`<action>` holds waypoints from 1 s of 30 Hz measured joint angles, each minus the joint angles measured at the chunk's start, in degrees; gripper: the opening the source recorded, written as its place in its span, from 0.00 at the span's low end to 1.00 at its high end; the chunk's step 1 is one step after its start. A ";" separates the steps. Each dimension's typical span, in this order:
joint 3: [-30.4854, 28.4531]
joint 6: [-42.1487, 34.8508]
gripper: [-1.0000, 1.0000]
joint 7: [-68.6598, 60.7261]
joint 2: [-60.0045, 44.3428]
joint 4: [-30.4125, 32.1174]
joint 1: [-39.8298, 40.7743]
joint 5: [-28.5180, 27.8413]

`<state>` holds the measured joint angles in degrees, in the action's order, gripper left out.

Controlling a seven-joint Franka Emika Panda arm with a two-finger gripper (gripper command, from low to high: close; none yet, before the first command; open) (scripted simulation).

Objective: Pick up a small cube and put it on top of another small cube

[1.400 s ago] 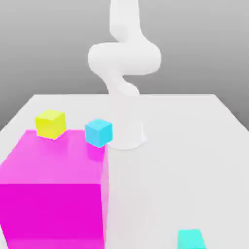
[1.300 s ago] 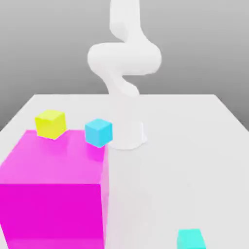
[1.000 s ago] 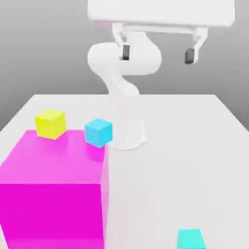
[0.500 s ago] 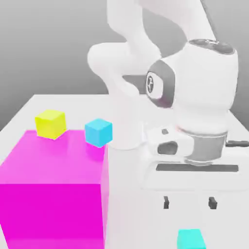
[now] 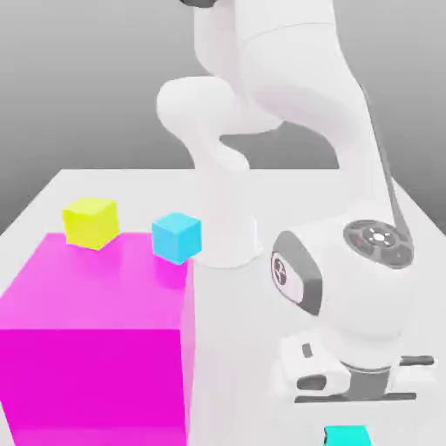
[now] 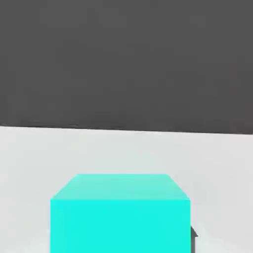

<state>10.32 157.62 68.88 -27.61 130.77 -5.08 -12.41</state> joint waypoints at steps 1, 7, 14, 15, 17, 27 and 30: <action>0.65 -1.35 0.00 -0.54 1.76 0.39 0.49 0.73; 1.41 -9.40 0.00 -2.36 12.69 0.48 4.53 6.38; -3.08 -19.17 0.00 -0.35 26.81 1.72 12.41 11.67; -3.72 -20.66 0.00 0.45 28.86 2.43 13.95 11.72; -4.74 -23.66 0.00 2.10 32.98 3.95 16.01 11.78; -11.94 -38.66 0.00 10.75 53.78 11.81 26.24 11.78; -14.00 -43.19 0.00 13.28 60.16 14.14 29.69 12.00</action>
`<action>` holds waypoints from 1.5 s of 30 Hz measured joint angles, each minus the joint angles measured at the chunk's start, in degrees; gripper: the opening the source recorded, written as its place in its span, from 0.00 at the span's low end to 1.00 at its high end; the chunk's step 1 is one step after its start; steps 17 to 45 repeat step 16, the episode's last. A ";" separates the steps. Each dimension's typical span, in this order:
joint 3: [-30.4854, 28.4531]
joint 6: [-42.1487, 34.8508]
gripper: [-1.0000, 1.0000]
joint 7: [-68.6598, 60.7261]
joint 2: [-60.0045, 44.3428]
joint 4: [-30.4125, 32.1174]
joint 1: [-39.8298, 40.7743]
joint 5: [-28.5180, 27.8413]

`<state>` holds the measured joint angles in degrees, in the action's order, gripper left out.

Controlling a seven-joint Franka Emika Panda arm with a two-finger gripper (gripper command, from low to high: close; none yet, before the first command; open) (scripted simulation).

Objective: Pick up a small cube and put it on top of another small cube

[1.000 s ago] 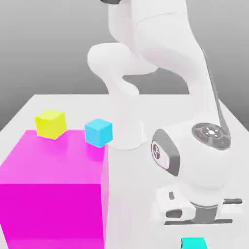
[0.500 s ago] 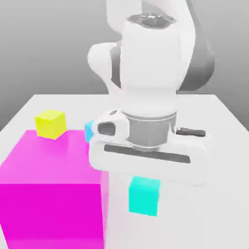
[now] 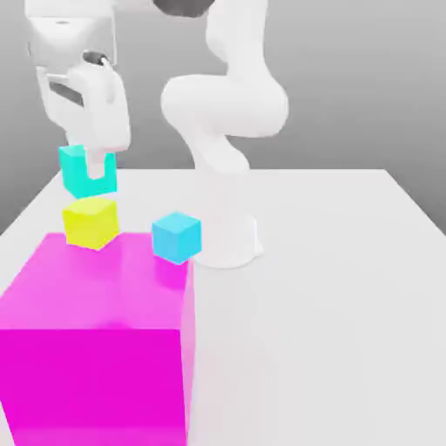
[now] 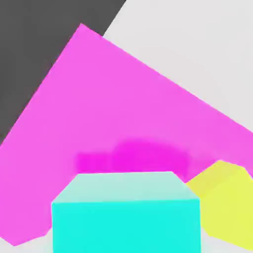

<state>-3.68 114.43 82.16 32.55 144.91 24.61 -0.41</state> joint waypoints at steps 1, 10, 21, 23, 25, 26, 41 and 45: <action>-0.17 -1.10 0.00 1.17 1.29 1.16 1.37 -0.90; -0.50 7.52 1.00 2.18 -0.84 8.60 2.95 -1.85; -0.14 1.79 1.00 2.27 1.15 4.97 3.14 -1.95; -0.14 1.79 1.00 2.27 1.15 4.97 3.14 -1.95; -0.14 1.79 1.00 2.27 1.15 4.97 3.14 -1.95; -0.14 1.79 1.00 2.27 1.15 4.97 3.14 -1.95; -0.14 1.79 1.00 2.27 1.15 4.97 3.14 -1.95; -0.14 1.79 1.00 2.27 1.15 4.97 3.14 -1.95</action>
